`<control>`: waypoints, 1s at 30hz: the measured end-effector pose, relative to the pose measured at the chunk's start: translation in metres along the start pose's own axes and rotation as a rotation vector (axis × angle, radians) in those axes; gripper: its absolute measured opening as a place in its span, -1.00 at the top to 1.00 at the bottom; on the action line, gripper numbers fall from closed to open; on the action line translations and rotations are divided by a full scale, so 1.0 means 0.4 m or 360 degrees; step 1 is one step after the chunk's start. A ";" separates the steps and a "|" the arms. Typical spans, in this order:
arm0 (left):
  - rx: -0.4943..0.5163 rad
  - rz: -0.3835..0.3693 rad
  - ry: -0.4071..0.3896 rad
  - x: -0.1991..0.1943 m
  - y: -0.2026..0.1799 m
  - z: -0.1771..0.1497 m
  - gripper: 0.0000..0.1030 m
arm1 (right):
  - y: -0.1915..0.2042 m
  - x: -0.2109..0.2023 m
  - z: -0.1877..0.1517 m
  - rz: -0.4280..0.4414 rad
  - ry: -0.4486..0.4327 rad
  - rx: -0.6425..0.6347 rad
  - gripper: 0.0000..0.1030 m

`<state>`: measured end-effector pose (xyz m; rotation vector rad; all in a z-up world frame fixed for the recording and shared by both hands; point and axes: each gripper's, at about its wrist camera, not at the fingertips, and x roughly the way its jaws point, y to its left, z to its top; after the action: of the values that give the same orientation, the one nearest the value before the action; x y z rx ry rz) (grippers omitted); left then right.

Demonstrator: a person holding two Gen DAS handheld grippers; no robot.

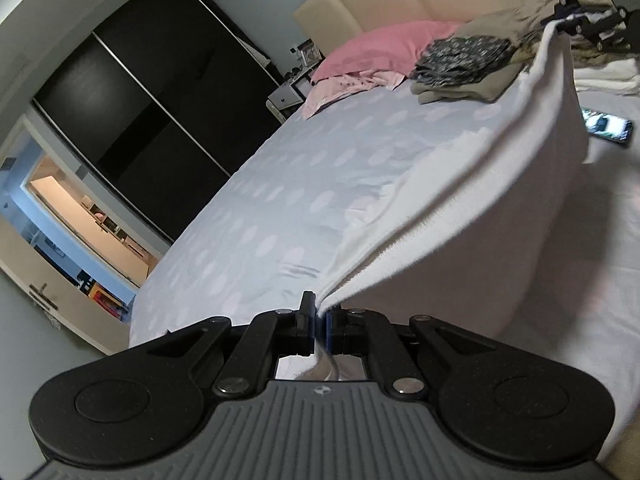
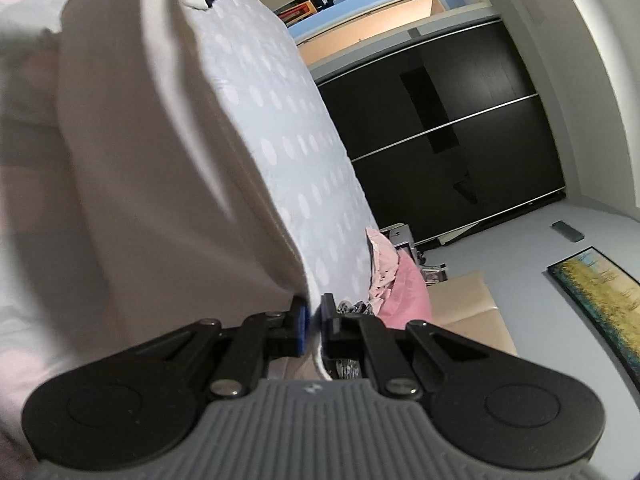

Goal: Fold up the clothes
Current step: 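Pinch the sweatshirt hem with both tools and lift it up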

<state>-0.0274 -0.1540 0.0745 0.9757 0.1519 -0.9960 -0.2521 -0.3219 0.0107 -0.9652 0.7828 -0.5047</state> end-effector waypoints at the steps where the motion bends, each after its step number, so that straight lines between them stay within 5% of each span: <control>1: 0.0010 0.0000 0.0015 0.026 0.014 0.008 0.94 | -0.013 0.031 0.009 0.0012 0.0005 0.0010 0.85; 13: 0.0019 0.0002 0.0178 0.400 0.139 0.086 0.95 | -0.099 0.451 0.116 0.0047 0.0060 0.0060 0.85; 21: 0.0010 -0.0100 0.0399 0.659 0.132 0.024 0.95 | -0.069 0.751 0.125 0.0213 0.0152 0.0182 0.85; 27: -0.0026 -0.0116 0.0441 0.751 0.113 -0.014 0.92 | -0.028 0.911 0.113 0.0273 0.0232 0.0195 0.84; 30: -0.0083 -0.0112 0.0445 0.766 0.112 -0.027 0.77 | -0.022 0.968 0.115 0.0277 0.0282 0.0249 0.67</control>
<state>0.1850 -0.3333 -0.0629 1.0645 0.4452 -0.9112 0.0263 -0.5694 -0.1053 -0.7071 0.9626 -0.4961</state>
